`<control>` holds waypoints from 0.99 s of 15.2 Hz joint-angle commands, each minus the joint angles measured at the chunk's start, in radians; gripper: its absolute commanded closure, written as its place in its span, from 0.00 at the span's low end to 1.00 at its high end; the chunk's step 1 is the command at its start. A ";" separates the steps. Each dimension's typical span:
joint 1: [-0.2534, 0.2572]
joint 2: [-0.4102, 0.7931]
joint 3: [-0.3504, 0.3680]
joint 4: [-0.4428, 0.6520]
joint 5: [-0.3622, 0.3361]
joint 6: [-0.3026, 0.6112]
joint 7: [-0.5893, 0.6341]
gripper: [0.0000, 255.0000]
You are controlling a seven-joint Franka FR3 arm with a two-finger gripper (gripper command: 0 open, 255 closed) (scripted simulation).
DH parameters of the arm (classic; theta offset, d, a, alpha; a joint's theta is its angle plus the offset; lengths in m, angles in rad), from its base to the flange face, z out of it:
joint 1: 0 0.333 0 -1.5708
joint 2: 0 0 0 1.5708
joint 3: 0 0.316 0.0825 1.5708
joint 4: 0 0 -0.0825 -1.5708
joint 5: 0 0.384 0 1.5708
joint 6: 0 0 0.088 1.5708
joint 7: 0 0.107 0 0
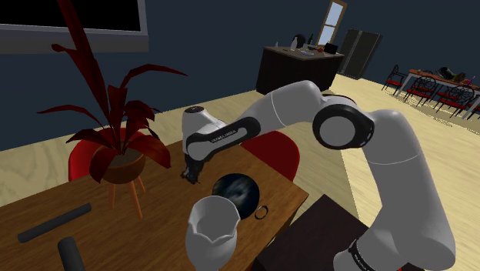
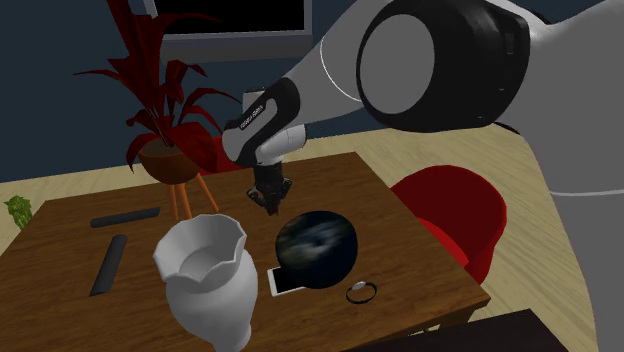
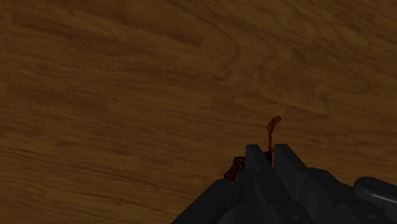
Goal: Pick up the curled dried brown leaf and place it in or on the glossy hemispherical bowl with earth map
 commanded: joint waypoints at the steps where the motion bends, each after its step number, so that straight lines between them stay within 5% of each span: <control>1: -0.002 -0.016 0.002 0.000 0.002 -0.016 -0.001 1.00; 15: -0.010 -0.123 0.015 0.021 0.019 -0.144 -0.008 1.00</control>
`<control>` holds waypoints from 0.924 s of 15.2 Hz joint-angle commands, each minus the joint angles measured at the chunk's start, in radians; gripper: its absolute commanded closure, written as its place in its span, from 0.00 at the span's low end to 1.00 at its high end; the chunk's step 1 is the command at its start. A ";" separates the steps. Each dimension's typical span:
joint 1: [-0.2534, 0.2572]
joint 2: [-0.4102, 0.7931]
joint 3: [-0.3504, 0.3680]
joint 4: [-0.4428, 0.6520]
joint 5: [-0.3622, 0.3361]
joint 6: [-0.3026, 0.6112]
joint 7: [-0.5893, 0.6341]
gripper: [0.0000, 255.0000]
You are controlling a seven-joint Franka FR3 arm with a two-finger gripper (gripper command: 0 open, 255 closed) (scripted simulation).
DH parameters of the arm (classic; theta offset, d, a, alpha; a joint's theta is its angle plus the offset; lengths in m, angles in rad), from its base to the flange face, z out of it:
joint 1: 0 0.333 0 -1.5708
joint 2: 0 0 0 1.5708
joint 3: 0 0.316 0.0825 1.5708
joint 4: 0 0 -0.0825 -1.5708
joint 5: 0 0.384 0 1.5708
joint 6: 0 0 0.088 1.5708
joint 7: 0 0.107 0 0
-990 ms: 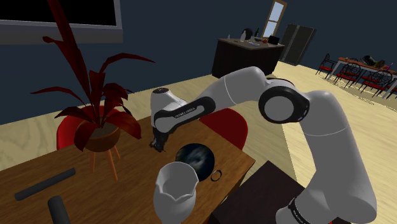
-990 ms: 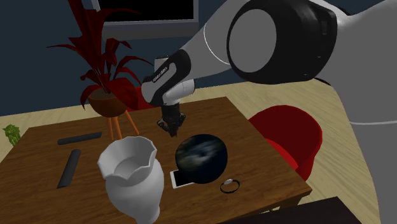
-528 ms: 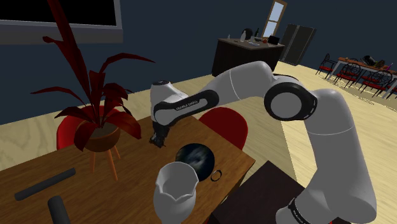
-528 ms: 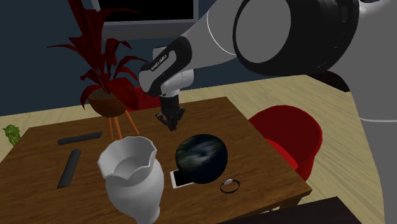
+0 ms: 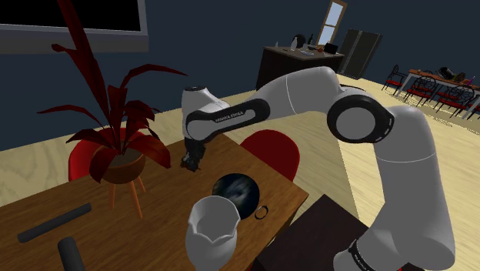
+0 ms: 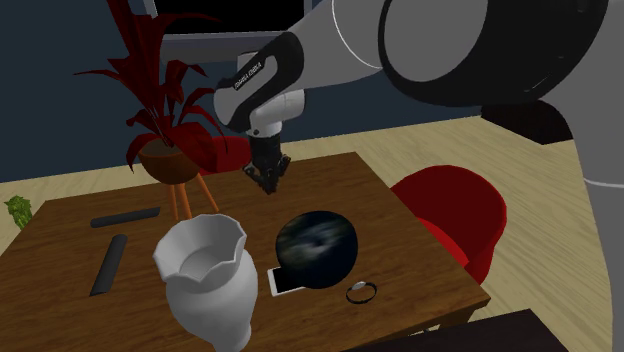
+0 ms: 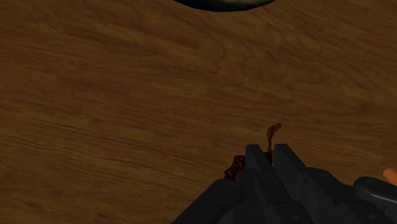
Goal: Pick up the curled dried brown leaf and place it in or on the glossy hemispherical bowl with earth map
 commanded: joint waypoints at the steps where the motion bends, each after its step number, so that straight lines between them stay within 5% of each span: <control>1: -0.001 -0.016 0.002 0.005 0.003 -0.021 -0.001 1.00; 14: -0.004 -0.086 0.010 0.073 0.016 -0.158 -0.007 1.00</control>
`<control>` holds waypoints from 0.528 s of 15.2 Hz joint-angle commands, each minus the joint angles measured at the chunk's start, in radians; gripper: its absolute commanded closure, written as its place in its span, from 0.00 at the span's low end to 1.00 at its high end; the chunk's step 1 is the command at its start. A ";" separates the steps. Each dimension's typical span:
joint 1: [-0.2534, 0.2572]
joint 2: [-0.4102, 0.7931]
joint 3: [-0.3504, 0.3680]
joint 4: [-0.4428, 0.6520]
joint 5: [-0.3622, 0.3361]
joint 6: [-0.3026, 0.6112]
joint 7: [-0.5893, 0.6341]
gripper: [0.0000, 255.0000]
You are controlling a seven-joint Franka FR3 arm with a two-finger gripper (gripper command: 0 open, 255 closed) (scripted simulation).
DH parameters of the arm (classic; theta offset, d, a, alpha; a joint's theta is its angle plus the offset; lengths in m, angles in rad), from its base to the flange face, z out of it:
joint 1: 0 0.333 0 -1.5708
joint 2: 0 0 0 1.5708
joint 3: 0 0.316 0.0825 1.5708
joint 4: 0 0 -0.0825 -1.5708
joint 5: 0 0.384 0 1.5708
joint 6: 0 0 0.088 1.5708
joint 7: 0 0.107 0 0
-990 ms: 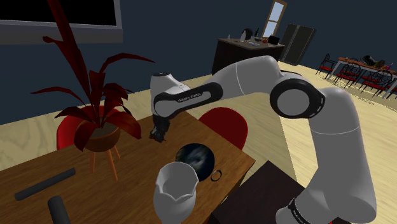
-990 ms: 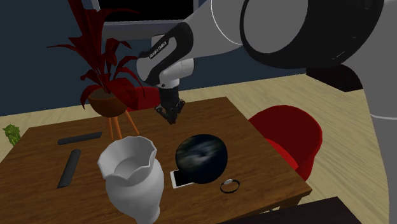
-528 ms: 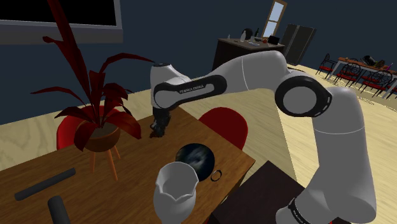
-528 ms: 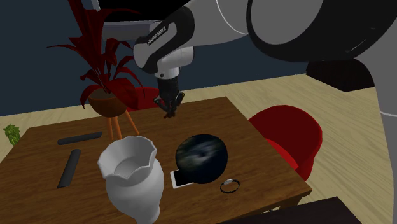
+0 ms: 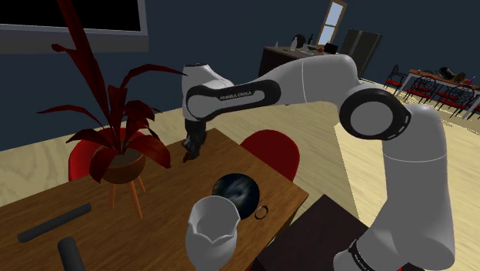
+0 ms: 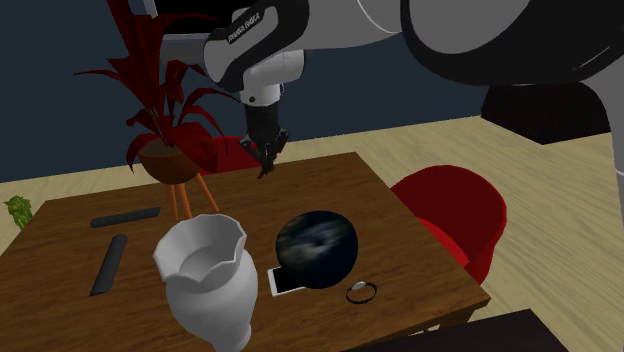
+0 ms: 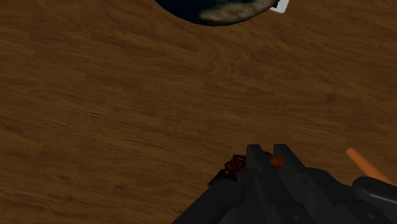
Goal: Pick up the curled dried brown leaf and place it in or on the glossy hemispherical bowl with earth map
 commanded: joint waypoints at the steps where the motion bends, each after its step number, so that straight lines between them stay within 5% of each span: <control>1: 0.000 -0.004 0.001 0.014 0.001 -0.018 0.000 1.00; 8: -0.073 -0.284 0.003 -0.413 0.046 0.131 -0.066 1.00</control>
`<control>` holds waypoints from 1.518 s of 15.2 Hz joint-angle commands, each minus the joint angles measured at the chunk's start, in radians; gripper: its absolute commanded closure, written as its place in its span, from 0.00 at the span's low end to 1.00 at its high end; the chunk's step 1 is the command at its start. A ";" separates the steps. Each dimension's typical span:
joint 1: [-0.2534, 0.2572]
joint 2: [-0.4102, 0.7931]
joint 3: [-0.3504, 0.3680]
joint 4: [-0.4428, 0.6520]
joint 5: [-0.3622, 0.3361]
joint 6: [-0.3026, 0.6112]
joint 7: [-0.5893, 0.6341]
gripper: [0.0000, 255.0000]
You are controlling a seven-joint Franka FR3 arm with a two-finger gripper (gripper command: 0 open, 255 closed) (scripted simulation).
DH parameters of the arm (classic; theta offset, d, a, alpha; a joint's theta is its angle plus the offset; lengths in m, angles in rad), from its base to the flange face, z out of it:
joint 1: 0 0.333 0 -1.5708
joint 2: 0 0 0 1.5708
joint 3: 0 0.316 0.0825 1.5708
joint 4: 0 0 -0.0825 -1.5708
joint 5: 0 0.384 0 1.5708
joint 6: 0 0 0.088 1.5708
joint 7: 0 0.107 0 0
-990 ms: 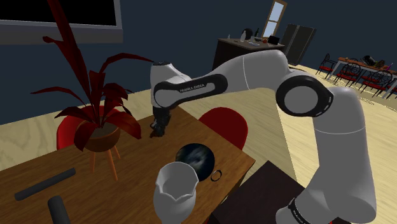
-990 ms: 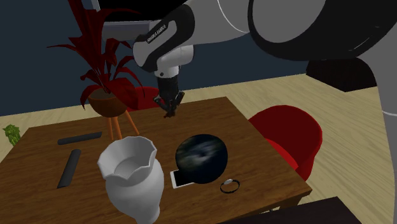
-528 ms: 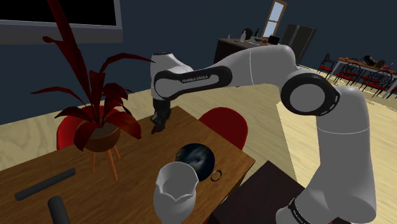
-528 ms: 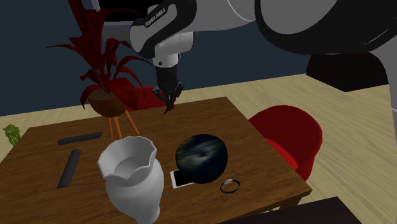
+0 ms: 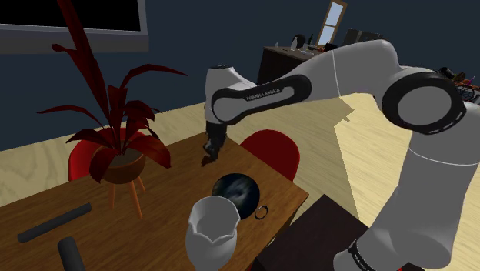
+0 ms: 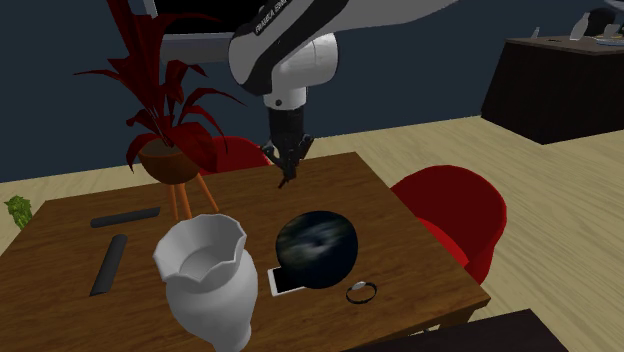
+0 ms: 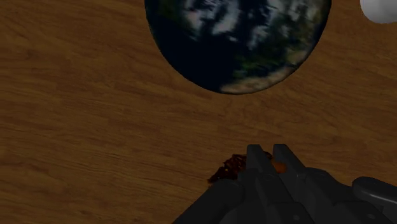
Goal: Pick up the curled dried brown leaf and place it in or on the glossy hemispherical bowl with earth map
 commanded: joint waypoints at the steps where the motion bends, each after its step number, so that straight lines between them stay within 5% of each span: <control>1: -0.019 -0.072 -0.002 -0.108 0.014 0.037 -0.023 1.00; 11: -0.082 -0.407 -0.043 -0.536 0.077 0.133 -0.161 1.00; 23: -0.081 -0.297 -0.041 -0.595 0.060 0.301 -0.149 1.00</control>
